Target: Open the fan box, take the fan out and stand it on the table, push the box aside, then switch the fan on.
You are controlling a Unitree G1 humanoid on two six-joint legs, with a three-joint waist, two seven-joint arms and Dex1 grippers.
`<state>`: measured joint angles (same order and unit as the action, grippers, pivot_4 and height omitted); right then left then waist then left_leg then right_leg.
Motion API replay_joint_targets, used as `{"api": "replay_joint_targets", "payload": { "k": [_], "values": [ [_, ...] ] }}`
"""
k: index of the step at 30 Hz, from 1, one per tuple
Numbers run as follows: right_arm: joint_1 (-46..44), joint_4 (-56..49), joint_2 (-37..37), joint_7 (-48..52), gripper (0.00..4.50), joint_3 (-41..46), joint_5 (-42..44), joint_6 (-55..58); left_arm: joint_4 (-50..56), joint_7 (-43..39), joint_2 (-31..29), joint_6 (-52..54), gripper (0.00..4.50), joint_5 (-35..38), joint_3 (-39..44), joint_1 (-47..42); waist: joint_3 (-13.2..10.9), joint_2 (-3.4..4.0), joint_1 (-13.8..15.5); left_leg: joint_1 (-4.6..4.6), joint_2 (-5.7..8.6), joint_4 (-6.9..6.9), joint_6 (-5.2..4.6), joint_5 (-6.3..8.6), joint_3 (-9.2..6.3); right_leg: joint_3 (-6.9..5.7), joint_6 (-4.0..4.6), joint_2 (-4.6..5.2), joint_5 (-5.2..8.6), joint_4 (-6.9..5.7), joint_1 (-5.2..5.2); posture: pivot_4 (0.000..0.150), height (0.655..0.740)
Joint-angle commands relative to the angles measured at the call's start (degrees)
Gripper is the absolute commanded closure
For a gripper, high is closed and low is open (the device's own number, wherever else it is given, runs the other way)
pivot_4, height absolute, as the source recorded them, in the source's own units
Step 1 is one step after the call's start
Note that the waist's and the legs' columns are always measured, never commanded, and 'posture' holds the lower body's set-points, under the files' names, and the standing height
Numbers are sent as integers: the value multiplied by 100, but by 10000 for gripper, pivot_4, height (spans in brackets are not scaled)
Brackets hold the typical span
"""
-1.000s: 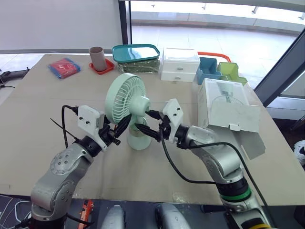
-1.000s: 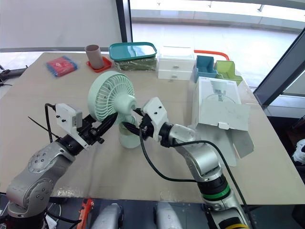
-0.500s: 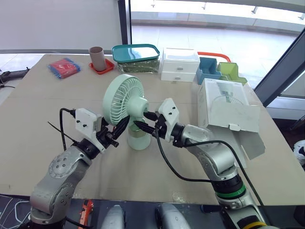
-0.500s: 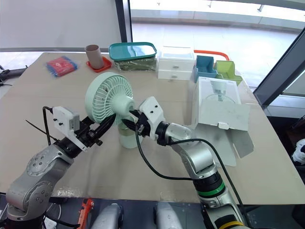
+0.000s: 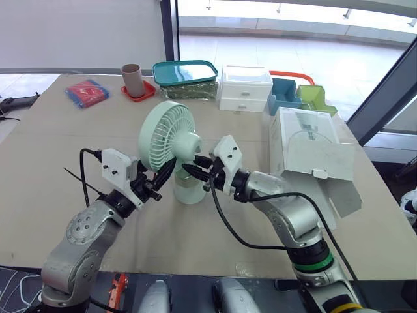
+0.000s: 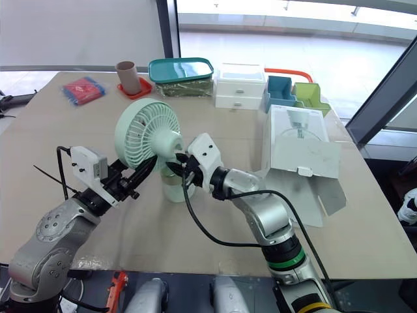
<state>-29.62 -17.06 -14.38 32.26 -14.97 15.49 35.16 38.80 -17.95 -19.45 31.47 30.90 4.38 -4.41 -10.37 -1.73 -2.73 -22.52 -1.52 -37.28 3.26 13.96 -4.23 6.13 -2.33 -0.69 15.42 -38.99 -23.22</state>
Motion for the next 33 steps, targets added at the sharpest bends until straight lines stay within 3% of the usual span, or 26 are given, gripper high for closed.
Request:
{"api": "replay_joint_targets", "payload": {
  "k": [1, 33],
  "values": [
    [-58, -103, 29, -25, 40595, 50, -9, -79, 117, -60, -32, 53, 26228, 51, -143, -4, 0, 0, -1, 0, 0, 0, 0, 0, 0, 0, 0, 0, 0, 0, 0, 1500, 7400],
    [11, -148, -45, 2, 40595, 52, 1, -67, 103, -36, 7, 98, 26228, 60, -178, 20, 0, 0, -1, 0, 0, 0, 0, 0, 0, 0, -1, -1, 1, 0, 0, 1500, 7400]
  ]
}}
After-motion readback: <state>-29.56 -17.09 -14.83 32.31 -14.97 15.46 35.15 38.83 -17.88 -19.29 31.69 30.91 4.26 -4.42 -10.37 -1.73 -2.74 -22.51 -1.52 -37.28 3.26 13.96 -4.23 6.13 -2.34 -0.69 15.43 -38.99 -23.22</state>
